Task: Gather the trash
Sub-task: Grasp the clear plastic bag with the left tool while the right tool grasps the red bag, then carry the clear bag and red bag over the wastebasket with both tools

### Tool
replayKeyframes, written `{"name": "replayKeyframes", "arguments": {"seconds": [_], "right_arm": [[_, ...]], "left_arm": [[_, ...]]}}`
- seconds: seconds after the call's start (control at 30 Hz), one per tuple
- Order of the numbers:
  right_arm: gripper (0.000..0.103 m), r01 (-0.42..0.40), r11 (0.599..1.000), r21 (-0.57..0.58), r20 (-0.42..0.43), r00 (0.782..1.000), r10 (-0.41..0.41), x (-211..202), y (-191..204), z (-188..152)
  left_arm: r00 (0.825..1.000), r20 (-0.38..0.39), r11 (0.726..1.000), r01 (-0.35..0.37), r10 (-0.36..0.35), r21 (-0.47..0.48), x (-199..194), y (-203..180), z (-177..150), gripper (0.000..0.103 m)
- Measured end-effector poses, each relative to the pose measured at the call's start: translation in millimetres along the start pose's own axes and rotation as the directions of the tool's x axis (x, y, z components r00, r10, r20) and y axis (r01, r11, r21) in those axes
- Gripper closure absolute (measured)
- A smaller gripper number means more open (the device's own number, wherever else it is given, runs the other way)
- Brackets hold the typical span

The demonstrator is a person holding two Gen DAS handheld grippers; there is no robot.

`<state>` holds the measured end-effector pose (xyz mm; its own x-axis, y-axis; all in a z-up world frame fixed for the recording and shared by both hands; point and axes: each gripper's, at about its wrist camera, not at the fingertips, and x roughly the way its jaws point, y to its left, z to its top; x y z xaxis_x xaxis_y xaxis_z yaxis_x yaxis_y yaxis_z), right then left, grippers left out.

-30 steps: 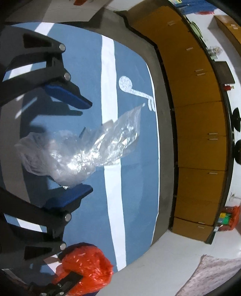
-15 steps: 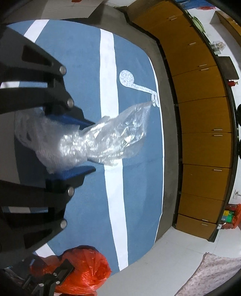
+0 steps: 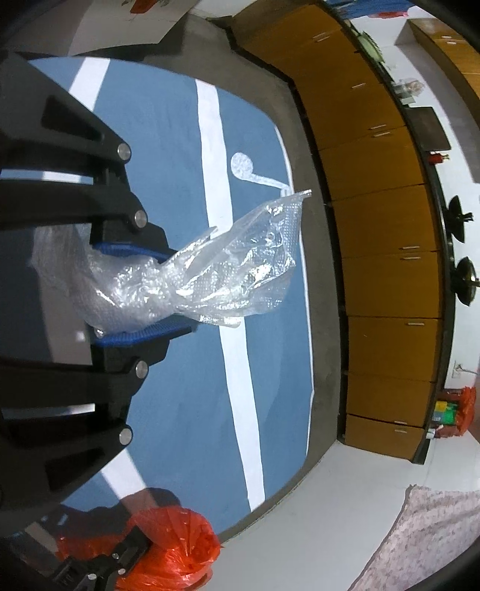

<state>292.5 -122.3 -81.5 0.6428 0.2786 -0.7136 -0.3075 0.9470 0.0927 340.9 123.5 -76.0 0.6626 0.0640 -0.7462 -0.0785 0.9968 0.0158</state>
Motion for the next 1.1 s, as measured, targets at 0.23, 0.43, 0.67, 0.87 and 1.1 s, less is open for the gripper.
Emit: {"name": "replayKeyframes", "arguments": {"seconds": [0.23, 0.43, 0.67, 0.87, 1.1], "right_arm": [[0.051, 0.023, 0.999, 0.024, 0.089, 0.996, -0.025, -63.3, -4.9, -16.7], [0.051, 0.065, 0.997, 0.052, 0.160, 0.985, -0.072, -112.3, -4.3, -33.2], [0.051, 0.126, 0.989, 0.081, 0.228, 0.963, -0.142, -158.4, -5.8, -51.8], [0.051, 0.181, 0.974, 0.133, 0.257, 0.943, -0.210, -188.8, -17.3, -68.9], [0.051, 0.293, 0.934, 0.207, 0.228, 0.913, -0.337, -204.0, -31.7, -92.0]], "left_arm": [[0.998, 0.062, 0.999, 0.013, -0.015, 0.033, -56.4, -16.8, -8.7, 0.071], [0.992, 0.112, 0.997, 0.057, -0.063, 0.056, -111.4, -27.2, -27.0, 0.071], [0.980, 0.166, 0.990, 0.092, -0.108, 0.105, -170.6, -54.8, -54.5, 0.071], [0.971, 0.176, 0.984, 0.142, -0.159, 0.105, -203.0, -77.0, -73.0, 0.071], [0.961, 0.196, 0.978, 0.174, -0.194, 0.114, -224.2, -104.6, -94.2, 0.070]]}}
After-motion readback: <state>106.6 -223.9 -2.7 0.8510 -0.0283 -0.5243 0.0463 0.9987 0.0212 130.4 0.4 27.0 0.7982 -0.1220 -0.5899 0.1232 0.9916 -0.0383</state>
